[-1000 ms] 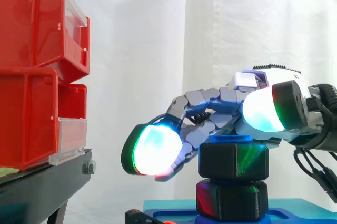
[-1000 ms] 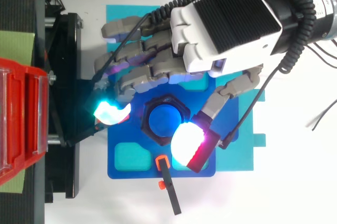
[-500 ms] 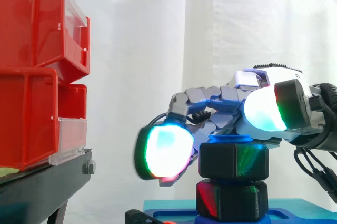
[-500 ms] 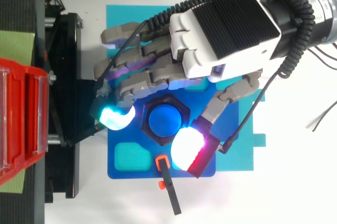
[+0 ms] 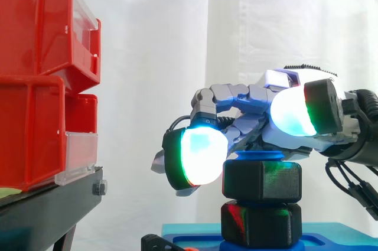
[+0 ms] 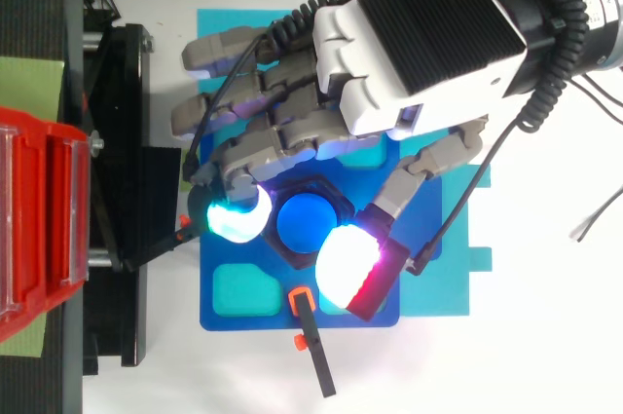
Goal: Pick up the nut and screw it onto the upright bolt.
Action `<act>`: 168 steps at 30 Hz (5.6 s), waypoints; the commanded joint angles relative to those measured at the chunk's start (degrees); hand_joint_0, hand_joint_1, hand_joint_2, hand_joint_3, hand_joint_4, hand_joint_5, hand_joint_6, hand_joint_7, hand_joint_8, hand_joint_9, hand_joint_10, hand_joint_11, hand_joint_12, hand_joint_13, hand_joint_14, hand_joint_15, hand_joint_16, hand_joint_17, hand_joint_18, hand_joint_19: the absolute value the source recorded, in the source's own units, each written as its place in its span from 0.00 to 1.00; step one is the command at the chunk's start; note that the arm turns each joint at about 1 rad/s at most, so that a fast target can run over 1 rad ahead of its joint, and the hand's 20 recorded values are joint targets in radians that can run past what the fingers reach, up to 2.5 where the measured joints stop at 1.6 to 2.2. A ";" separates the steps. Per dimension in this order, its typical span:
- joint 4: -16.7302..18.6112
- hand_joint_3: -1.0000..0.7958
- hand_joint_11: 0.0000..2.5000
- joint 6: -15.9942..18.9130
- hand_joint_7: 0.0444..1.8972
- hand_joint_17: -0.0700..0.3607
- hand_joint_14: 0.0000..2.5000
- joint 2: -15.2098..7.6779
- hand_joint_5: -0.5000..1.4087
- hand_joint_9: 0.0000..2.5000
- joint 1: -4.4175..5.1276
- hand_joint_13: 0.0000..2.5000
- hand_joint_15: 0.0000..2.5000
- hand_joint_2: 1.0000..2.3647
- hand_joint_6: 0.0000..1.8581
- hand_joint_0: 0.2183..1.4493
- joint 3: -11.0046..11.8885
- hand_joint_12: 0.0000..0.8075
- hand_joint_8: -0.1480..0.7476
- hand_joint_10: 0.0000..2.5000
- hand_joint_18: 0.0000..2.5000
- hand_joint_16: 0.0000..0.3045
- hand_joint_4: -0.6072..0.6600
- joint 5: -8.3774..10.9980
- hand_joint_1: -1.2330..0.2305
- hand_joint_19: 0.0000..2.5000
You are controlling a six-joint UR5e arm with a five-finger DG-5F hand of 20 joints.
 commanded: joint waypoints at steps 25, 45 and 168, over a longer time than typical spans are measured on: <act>0.28 0.28 0.00 -0.86 0.70 0.24 0.00 0.00 0.29 0.45 -2.48 0.32 0.00 0.00 0.31 0.25 0.04 0.20 0.41 0.00 0.20 0.05 0.53 -2.33 0.59 0.00; 0.72 0.28 0.02 -0.86 0.68 0.20 0.00 0.00 0.29 0.58 -3.89 0.38 0.00 0.00 0.31 0.25 0.48 0.17 0.43 0.00 0.25 0.03 0.52 -3.83 0.61 0.00; -9.74 0.28 0.00 -0.77 0.29 0.32 0.00 0.53 0.16 0.20 -2.13 0.12 0.00 0.00 0.27 0.19 6.37 0.31 0.37 0.00 0.00 0.10 0.59 -5.32 0.70 0.00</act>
